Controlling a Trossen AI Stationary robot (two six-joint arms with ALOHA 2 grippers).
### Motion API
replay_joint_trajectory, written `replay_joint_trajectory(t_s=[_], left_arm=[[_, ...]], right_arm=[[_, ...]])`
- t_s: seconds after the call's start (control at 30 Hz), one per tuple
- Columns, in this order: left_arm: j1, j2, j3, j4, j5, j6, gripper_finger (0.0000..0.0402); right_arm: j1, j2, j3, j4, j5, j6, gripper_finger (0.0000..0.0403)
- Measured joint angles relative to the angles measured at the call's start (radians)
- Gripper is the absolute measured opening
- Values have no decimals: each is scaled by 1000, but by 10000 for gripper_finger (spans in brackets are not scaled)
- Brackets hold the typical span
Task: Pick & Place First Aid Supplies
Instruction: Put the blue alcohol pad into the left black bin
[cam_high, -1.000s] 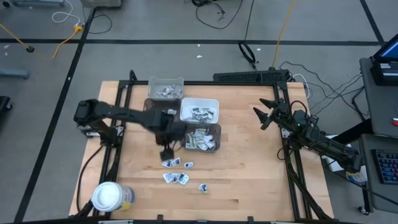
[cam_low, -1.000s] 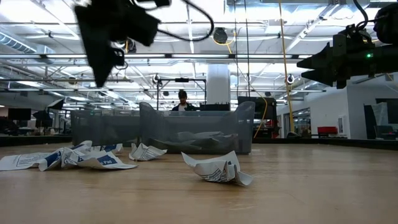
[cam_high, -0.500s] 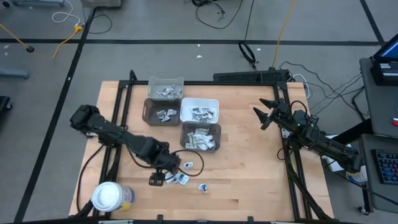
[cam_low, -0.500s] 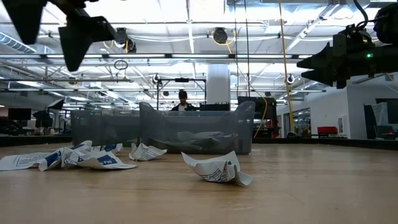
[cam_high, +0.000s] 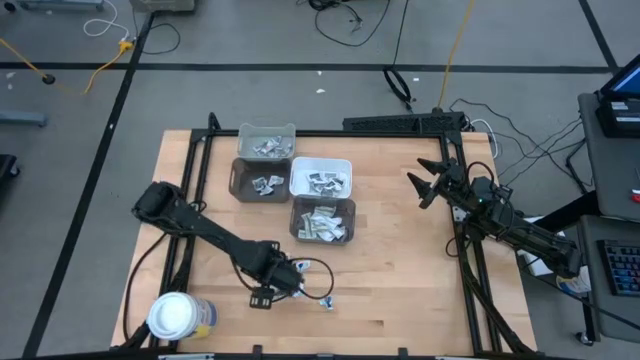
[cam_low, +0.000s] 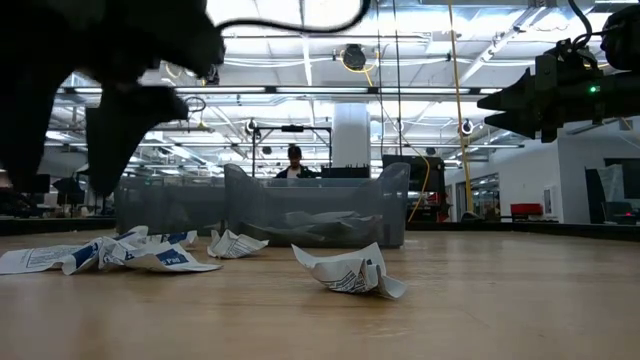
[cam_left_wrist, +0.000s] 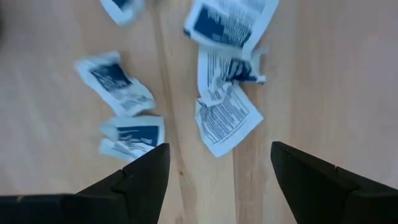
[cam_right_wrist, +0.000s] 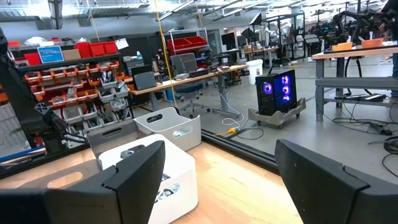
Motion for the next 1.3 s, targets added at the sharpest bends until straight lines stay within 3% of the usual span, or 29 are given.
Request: replay_joint_trajectory(t_s=[0.23,0.43,0.6,0.8,0.93,1.1,1.3], left_arm=[[-5,116,0,10,-10,35,293],[-5,151,0,75,-13,88,270],[0,150,0,65,-10,90,202],[15,142,0,39,-1,70,78],[20,99,-1,19,-3,69,11],[30,-15,-1,-18,-4,77,23],[52,-200,-1,-87,-7,56,6]], right_arm=[[0,0,0,0,0,0,297],[0,0,0,0,0,0,297],[0,0,0,0,0,0,297],[0,0,0,0,0,0,297],[0,0,0,0,0,0,297],[0,0,0,0,0,0,297],[0,0,0,0,0,0,297]])
